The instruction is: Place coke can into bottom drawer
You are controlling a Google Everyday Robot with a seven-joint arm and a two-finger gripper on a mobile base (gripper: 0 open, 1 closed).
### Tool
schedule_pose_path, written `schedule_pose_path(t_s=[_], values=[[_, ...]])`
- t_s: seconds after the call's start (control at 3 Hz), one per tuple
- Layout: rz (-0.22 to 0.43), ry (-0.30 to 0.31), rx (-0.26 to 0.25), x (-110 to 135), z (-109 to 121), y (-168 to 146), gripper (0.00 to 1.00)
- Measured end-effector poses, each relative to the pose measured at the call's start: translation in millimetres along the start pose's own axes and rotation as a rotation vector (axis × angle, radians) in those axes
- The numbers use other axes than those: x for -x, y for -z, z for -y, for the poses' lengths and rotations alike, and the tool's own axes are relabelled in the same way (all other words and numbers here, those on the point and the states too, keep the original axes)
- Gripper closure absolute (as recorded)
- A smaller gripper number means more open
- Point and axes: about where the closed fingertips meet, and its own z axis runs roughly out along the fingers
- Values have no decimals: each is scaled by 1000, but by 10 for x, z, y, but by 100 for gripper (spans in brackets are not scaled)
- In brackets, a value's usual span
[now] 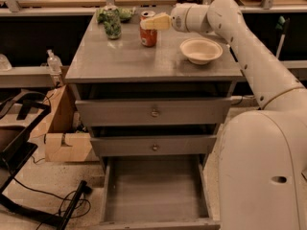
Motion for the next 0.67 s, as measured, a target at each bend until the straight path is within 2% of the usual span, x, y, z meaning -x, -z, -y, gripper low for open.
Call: schedule_pose_path(t_s=[0.67], values=[[69, -76, -34, -53, 47, -362, 0]])
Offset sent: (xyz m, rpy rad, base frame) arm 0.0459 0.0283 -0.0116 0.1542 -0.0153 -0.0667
